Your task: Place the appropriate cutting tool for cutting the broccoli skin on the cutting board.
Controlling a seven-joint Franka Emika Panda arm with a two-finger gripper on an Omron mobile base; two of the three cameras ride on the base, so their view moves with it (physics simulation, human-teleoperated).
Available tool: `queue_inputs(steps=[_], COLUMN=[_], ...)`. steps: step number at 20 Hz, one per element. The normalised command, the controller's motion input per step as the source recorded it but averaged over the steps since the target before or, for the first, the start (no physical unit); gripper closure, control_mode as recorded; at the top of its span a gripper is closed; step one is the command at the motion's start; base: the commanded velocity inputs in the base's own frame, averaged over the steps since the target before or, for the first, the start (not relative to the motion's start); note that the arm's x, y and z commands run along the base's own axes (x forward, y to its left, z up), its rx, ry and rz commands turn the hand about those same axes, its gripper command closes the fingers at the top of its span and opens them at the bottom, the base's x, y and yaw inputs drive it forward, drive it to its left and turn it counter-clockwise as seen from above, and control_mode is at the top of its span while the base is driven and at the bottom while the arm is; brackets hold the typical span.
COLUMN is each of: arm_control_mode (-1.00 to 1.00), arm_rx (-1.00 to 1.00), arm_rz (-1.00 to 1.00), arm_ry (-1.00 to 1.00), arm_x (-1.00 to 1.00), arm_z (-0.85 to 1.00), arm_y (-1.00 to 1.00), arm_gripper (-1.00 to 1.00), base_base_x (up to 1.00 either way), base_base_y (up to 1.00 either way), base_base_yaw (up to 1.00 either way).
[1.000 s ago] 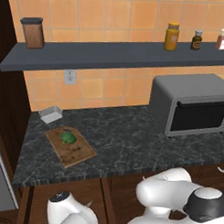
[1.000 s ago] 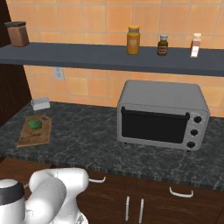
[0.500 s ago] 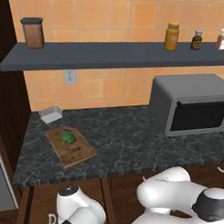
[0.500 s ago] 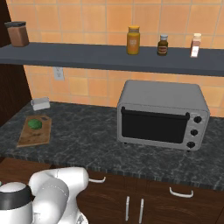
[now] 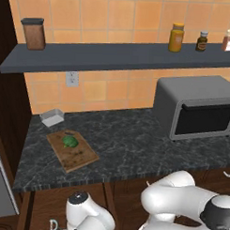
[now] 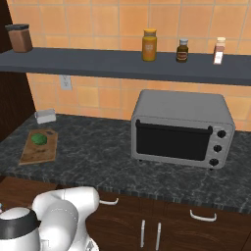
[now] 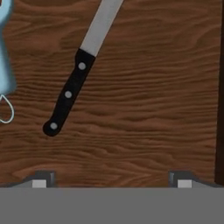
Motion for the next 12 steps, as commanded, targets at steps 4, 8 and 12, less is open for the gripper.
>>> queue_inputs(steps=[4,8,12], arm_control_mode=[-1.0,-1.0,-1.0], arm_rx=[0.01,0.0,0.0], arm_rz=[0.0,0.0,0.0], arm_ry=[0.0,-0.02,-0.02], arm_x=[0.28,0.15,0.14], arm_z=[-0.03,-0.07,-0.08], arm_y=[0.0,0.01,0.17], arm_gripper=[-1.0,-1.0,-1.0], base_base_x=[0.0,0.0,0.0], base_base_y=[0.0,0.0,0.0], base_base_yaw=[0.0,0.0,0.0])
